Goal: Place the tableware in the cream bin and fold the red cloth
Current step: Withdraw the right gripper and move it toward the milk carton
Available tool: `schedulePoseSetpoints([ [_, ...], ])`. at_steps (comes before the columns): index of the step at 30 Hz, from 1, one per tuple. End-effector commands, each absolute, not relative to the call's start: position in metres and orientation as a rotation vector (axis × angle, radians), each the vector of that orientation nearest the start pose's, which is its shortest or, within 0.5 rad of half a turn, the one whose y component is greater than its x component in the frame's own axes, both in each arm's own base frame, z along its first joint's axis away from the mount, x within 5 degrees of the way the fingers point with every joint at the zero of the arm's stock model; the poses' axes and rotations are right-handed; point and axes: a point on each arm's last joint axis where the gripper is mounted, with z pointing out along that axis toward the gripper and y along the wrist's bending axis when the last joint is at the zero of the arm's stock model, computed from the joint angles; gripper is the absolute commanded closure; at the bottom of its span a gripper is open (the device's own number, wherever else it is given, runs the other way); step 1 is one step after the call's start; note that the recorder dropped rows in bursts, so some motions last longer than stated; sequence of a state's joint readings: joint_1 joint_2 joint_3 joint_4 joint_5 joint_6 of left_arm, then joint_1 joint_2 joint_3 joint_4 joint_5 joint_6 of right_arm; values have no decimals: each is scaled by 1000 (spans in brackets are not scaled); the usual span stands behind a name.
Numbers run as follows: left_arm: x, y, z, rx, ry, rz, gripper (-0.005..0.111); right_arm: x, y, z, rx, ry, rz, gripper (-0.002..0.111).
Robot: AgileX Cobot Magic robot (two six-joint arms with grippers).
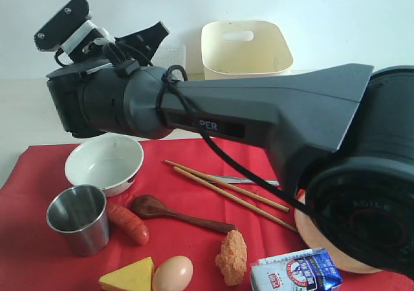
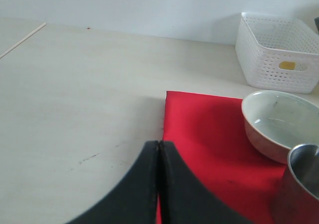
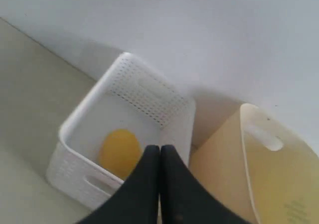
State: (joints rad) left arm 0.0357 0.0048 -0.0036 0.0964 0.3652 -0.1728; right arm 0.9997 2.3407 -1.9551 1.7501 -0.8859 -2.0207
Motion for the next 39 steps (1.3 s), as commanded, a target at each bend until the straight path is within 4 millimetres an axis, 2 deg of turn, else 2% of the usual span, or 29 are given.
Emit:
schedulePoseSetpoints([
  [1,53,5,181,-134,1832,-1,106,338,414,222,-558,1813,-108,108],
  [6,53,5,181,-134,1832,-1,106,334,430,224,-458,1852,270,108],
  [11,53,5,181,-134,1832,-1,106,338,435,232,-380,1884,603,108],
  [15,53,5,181,-134,1832,-1,106,336,441,239,-516,1856,870,108],
  [17,53,5,181,-134,1832,-1,106,335,442,240,-554,1846,923,108],
  [21,53,5,181,-134,1832,-1,106,329,446,242,-547,1861,1035,108],
  [25,53,5,181,-134,1832,-1,106,323,446,245,-563,1904,1320,108],
  [26,53,5,181,-134,1832,-1,106,323,442,244,-636,1939,1350,108],
  [29,53,5,181,-134,1832,-1,106,327,427,240,-766,2054,1266,108],
  [31,53,5,181,-134,1832,-1,106,332,413,236,-837,2171,1102,108],
  [32,53,5,181,-134,1832,-1,106,333,406,233,-871,2234,965,108],
  [36,53,5,181,-134,1832,-1,106,339,380,240,-863,2358,551,108],
  [39,53,5,181,-134,1832,-1,106,338,371,243,-887,2390,434,108],
])
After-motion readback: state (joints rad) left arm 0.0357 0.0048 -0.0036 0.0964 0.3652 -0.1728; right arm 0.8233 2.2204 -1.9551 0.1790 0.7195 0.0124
